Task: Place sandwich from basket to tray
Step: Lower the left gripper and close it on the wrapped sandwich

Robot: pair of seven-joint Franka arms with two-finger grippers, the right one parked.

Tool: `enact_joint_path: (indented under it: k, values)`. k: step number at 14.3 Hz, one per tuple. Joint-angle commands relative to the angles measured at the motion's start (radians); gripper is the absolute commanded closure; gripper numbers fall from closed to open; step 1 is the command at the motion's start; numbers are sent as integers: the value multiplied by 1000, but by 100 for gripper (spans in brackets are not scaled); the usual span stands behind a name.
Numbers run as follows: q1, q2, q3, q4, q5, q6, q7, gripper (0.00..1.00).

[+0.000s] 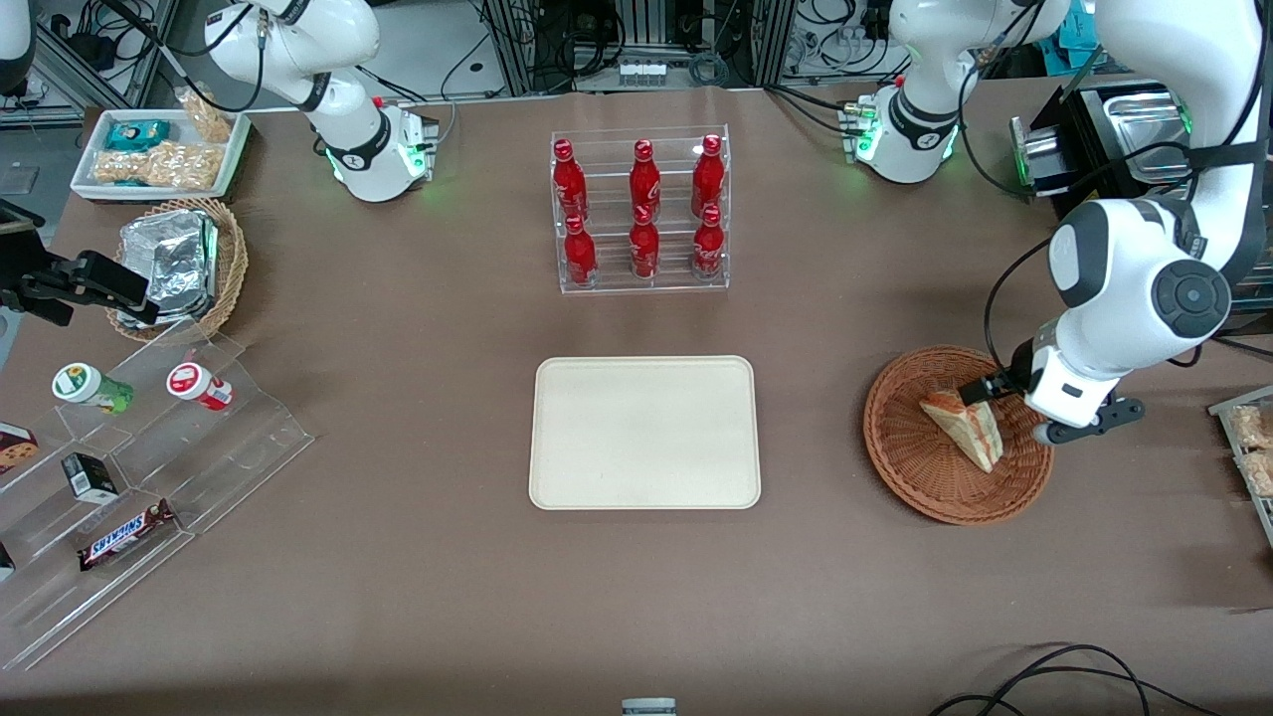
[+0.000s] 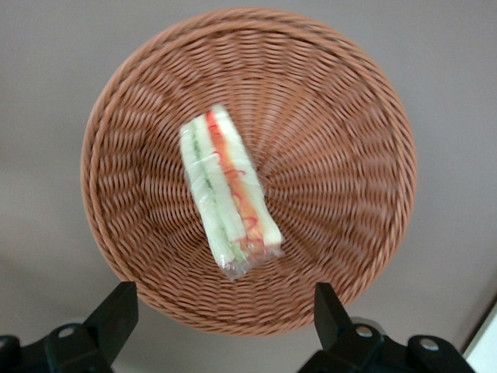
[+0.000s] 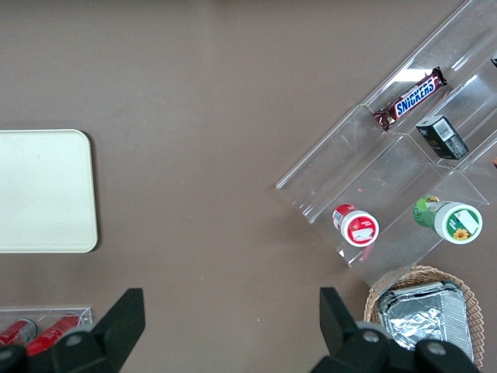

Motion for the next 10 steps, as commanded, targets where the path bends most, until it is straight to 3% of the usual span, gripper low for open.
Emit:
enact_joint_path:
  k: [1, 4, 5, 7, 8, 10]
  values:
    - [5, 73, -6, 11, -6, 98, -265, 0]
    - [5, 130, -6, 11, -7, 141, -315, 0]
    - [5, 148, -6, 8, -7, 150, -317, 5]
    - [7, 155, -6, 6, -7, 149, -341, 57]
    - [7, 152, -6, 8, -7, 144, -347, 78]
    - [5, 132, -6, 11, -1, 91, -341, 93]
